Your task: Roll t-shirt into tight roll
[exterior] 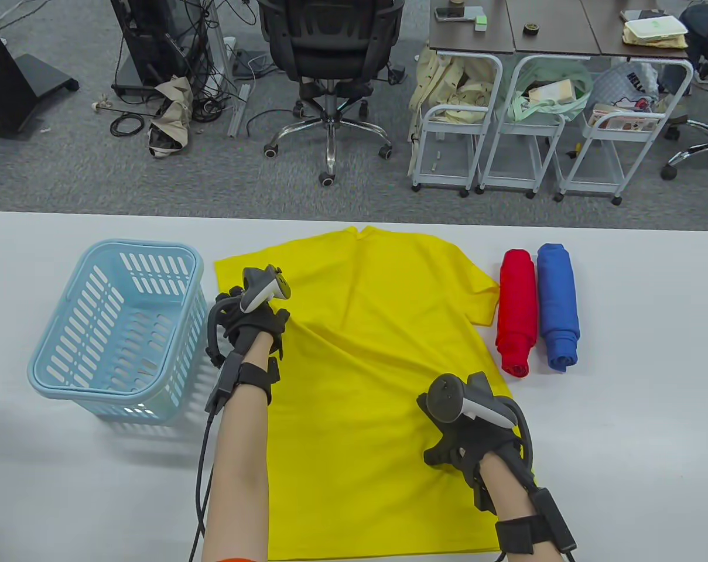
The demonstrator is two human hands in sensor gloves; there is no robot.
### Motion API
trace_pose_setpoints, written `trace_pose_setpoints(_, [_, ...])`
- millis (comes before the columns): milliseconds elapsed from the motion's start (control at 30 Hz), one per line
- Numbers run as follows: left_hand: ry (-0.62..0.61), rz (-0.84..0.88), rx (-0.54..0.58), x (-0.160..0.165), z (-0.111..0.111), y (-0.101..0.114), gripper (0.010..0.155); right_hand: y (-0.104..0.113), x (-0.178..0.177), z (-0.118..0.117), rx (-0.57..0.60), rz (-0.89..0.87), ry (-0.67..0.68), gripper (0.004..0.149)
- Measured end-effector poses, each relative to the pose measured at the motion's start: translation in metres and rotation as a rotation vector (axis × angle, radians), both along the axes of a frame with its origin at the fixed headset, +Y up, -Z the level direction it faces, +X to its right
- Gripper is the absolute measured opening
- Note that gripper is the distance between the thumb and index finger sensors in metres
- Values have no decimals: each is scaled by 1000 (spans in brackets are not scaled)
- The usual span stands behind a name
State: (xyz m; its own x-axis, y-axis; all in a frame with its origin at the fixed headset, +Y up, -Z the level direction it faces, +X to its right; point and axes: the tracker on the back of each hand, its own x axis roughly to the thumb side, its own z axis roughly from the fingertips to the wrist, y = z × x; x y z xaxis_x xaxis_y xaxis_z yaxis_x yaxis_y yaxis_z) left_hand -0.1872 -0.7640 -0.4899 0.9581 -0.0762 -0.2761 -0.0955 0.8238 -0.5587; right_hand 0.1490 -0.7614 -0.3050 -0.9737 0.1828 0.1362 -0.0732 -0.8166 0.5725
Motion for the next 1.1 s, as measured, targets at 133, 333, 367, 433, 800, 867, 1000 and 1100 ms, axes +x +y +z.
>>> trace_pose_setpoints(133, [-218, 27, 95, 26, 13, 6, 77, 7, 2, 1, 28, -16, -23, 86])
trace_pose_setpoints(333, [-97, -127, -69, 21, -12, -12, 76, 7, 2, 5, 35, 32, -52, 90])
trace_pose_setpoints(367, [-92, -192, -58, 20, -13, -8, 75, 5, 4, 4, 28, 32, -60, 90])
trace_pose_setpoints(433, [-126, -186, 23, 26, -8, -1, 73, 3, 6, 2, 12, 14, -71, 90])
trace_pose_setpoints(800, [-351, -17, 90, 37, 121, 13, 72, 6, 1, 7, -6, 142, -107, 80])
trace_pose_setpoints(867, [-365, -23, 41, 31, 149, 4, 73, 9, 2, 8, 8, 145, -116, 79])
trace_pose_setpoints(1000, [-387, 23, 20, 16, 187, -6, 69, 8, 4, 7, -4, 122, -127, 83])
trace_pose_setpoints(1100, [-339, 95, 89, 9, 196, 4, 68, 14, 3, 5, 8, 94, -121, 85])
